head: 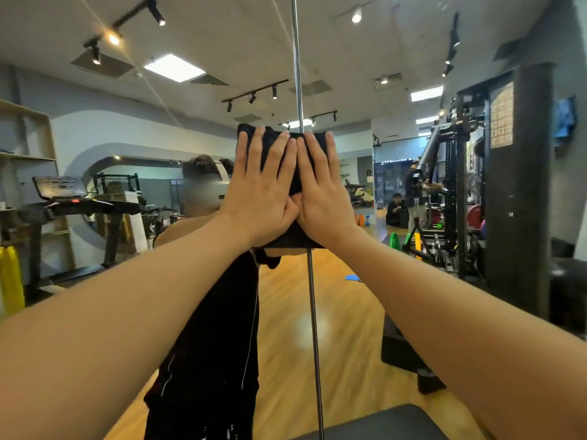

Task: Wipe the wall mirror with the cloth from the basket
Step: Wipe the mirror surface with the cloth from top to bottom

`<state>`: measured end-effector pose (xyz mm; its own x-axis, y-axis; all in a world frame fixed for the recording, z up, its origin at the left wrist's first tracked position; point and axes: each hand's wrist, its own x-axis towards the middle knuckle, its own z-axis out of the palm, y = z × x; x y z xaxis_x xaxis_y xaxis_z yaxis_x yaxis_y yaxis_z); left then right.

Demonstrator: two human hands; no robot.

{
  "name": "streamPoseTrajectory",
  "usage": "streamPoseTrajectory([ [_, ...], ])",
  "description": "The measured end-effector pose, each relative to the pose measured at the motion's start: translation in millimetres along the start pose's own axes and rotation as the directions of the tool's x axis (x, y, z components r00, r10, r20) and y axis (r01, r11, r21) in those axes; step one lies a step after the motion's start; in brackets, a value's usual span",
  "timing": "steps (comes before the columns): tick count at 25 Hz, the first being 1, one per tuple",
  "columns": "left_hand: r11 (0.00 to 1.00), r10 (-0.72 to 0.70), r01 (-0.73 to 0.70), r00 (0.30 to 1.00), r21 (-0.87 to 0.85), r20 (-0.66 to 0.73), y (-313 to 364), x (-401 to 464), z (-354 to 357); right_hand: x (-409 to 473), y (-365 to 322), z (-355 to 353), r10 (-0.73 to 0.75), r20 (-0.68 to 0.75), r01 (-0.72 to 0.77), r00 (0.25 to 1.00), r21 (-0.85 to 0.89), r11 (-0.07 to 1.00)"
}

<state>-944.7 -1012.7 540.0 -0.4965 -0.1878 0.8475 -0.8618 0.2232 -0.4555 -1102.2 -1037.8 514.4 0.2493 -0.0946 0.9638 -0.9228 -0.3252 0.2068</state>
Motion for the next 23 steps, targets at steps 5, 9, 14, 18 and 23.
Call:
streamPoseTrajectory([
  [5,0.994,-0.103,0.099,0.99,-0.049,-0.099,-22,56,-7,76,28,-9,-0.074,-0.067,0.073,0.995,-0.019,0.997],
  [9,0.994,-0.095,0.086,0.987,-0.074,-0.132,-22,56,-3,73,31,-6,-0.001,-0.142,0.012,0.99,0.075,0.997],
  [14,0.993,-0.106,0.1,0.989,-0.066,-0.107,-13,32,-1,49,15,-9,0.013,-0.135,-0.001,0.991,0.091,0.996],
  [18,0.992,-0.052,0.046,0.997,-0.12,-0.05,19,-35,16,-31,-8,-3,0.059,-0.104,-0.047,0.993,0.114,0.992],
  [23,0.997,0.006,-0.004,1.0,-0.083,0.02,46,-122,32,-123,-46,8,0.098,0.005,-0.098,0.995,0.095,0.991],
])
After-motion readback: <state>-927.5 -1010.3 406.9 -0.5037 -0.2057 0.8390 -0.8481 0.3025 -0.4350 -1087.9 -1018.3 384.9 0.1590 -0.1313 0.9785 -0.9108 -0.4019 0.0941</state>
